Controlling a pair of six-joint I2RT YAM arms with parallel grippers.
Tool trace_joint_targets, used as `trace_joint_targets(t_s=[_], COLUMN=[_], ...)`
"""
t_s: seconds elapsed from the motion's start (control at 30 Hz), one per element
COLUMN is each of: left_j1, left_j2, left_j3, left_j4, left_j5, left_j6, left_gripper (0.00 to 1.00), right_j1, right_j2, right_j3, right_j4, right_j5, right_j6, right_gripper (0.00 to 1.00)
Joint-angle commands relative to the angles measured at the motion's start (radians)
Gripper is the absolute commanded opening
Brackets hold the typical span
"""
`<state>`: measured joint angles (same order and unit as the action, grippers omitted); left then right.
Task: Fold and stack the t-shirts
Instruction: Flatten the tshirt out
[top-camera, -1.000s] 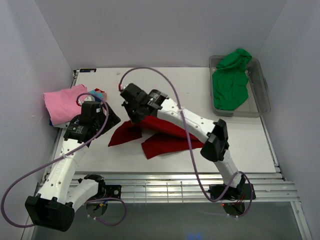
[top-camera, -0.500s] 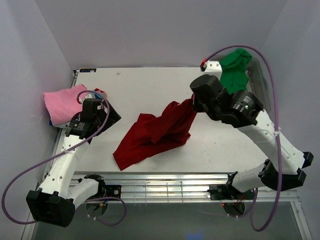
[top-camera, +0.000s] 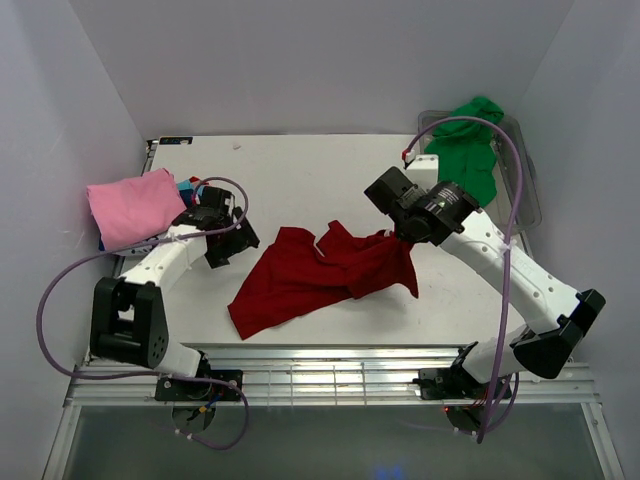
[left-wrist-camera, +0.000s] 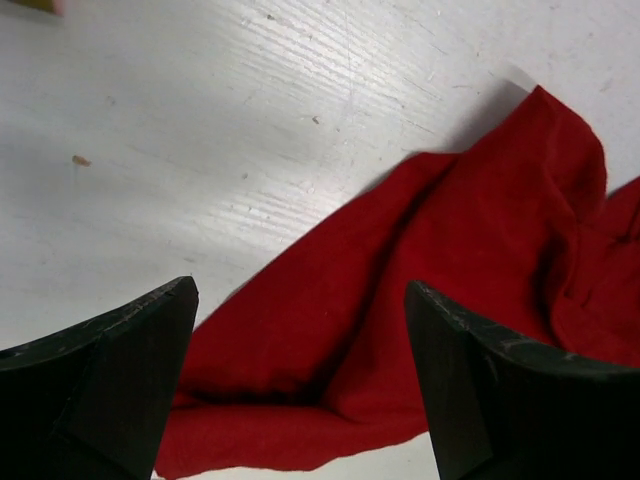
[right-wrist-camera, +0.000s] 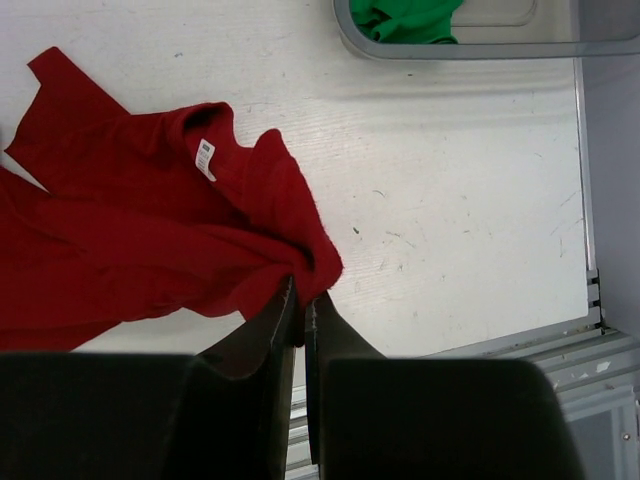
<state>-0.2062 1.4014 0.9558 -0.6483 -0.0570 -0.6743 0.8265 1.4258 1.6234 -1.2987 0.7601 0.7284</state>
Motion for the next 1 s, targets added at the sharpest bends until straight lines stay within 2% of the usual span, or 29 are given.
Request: trace_joint_targets(t_s=[0.0, 0.13, 0.33, 0.77, 0.9, 0.93, 0.97], left_j1=[-0.007, -0.044, -0.111, -0.194, -0.21, -0.213, -0.214], left_j2=[0.073, 0.198, 0.28, 0.536, 0.571, 0.565, 0.558], left_j3=[0.102, 0.164, 0.21, 0.48, 0.515, 0.511, 0.505], left_j4=[0.081, 0.087, 0.153, 0.176, 0.138, 0.133, 0.13], left_j5=[0.036, 0.04, 0.034, 0.054, 0.019, 0.013, 0.003], left_j6=[0.042, 0.067, 0.068, 0.082, 0.091, 0.091, 0.093], left_gripper=[0.93, 0.92, 0.91, 0.91, 0.84, 0.73, 0.67], right_j1=[0.0, -0.003, -0.004, -0.004, -0.004, -0.006, -0.006], right_j2=[-0.03, -0.037, -0.031, -0.065, -0.076, -0.079, -0.085], right_j3=[-0.005, -0.026, -0.056, -0.112, -0.117, -0.119, -0.123], right_j4=[0.036, 0.073, 0.104, 0.116, 0.095, 0.092, 0.09], right_j5=[0.03, 0.005, -0.031, -0.079, -0.073, -0.068, -0.065], right_j6=[0.017, 0.014, 0.016, 0.022, 0.04, 0.046, 0.051], right_gripper=[0.08, 0.08, 0.08, 0.08, 0.08, 0.08, 0.08])
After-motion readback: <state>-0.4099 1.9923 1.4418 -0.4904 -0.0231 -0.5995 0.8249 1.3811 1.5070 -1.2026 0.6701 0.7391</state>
